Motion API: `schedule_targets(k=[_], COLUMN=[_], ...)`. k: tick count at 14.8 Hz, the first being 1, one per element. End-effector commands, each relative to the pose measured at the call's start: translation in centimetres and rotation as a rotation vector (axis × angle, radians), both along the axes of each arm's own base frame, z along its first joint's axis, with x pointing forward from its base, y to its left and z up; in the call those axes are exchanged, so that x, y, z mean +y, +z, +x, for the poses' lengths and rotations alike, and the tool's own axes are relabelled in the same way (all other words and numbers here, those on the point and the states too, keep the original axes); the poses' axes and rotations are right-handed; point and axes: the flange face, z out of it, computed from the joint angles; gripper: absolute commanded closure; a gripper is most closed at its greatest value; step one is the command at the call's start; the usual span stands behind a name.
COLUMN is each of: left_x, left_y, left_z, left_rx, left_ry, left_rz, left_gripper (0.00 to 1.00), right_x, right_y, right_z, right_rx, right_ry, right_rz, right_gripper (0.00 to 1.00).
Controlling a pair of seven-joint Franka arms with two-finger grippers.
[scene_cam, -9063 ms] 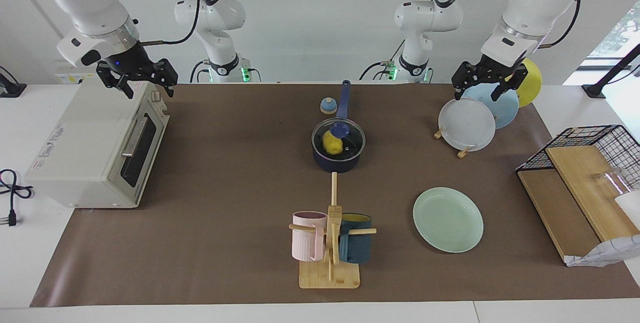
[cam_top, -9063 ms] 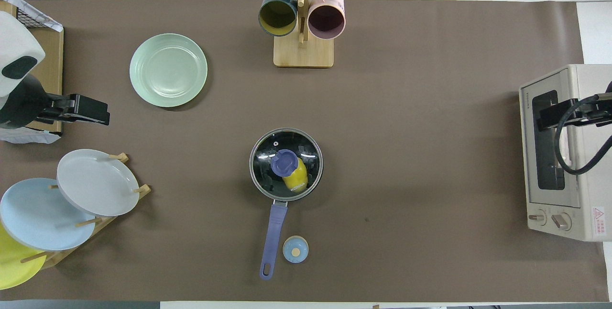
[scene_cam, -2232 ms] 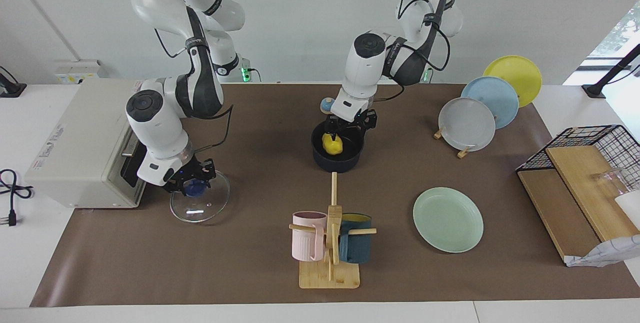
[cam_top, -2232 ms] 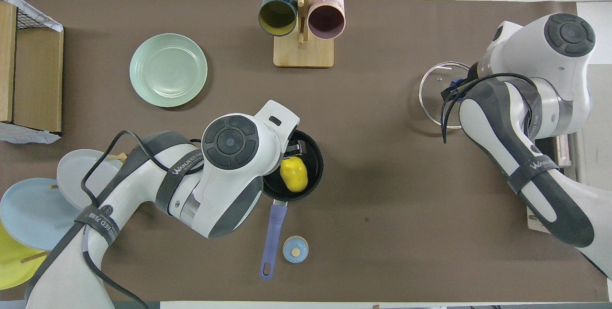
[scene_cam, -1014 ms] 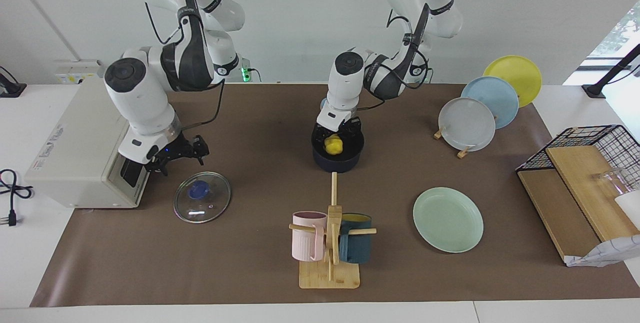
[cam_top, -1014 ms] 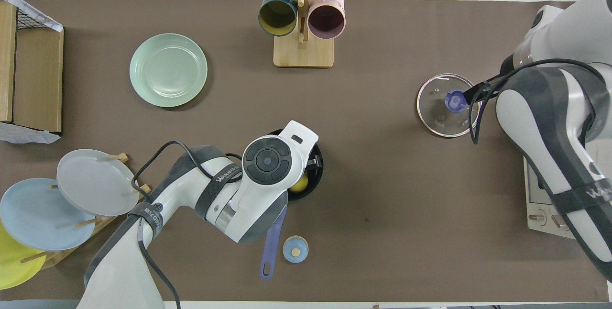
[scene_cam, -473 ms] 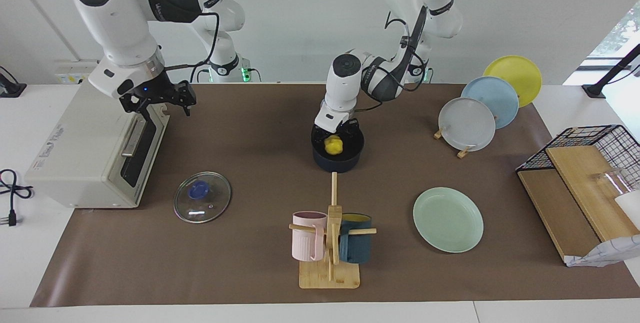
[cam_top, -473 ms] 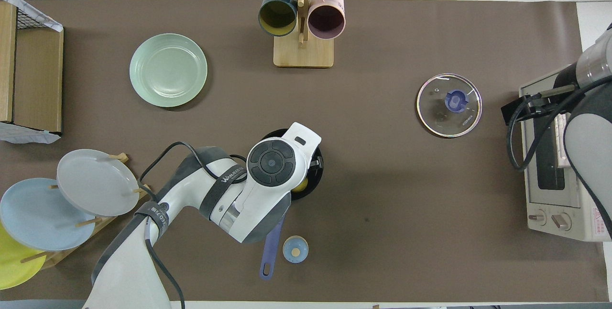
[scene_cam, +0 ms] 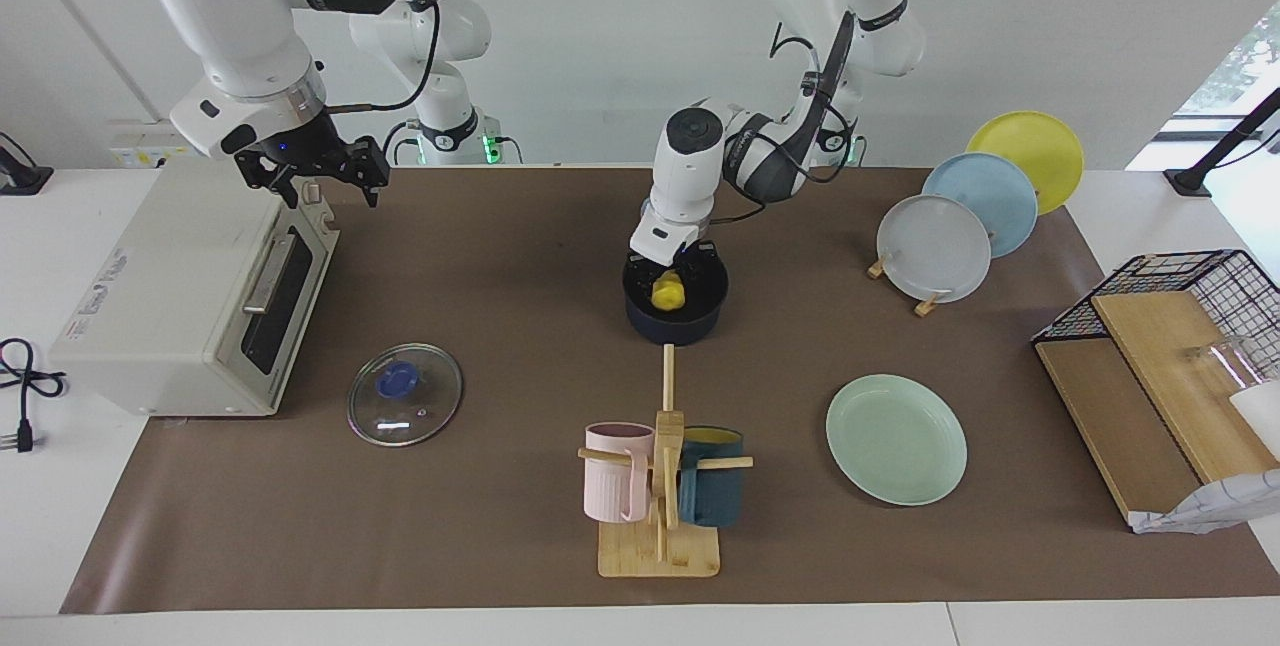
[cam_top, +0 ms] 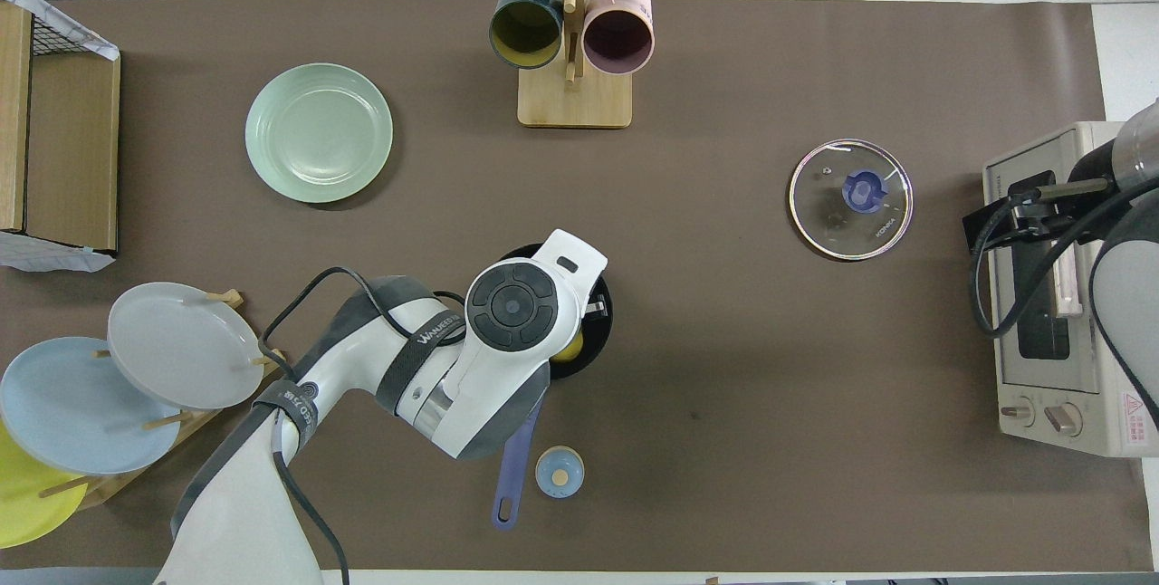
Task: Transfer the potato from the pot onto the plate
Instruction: 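Grasp the yellow potato in the saucepan with the left gripper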
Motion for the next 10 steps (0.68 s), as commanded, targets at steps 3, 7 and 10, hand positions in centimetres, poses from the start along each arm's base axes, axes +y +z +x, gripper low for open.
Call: schedule_targets(k=[3,7,10], left_x=[0.5,2.4,5.2], left_y=[2.7,9.1,13.4], left_z=[0.5,2.9,6.2], left_rx=[0.008,0.024,0.034], left_ry=[0.016,0.054,0.082], left_rz=[0.008,0.015,0.016], left_gripper=[1.0,1.0,1.0], right_x=[-0.7,-0.8,-0.9], right_y=[0.1,0.1,0.1], right_z=[-0.6,-0.6,-0.6], right_rx=[-0.004,-0.001,0.003], right_ry=[-0.032,-0.031,-0.035], right_rz=[0.015,0.016,0.024], right_gripper=[0.0,0.0,0.0])
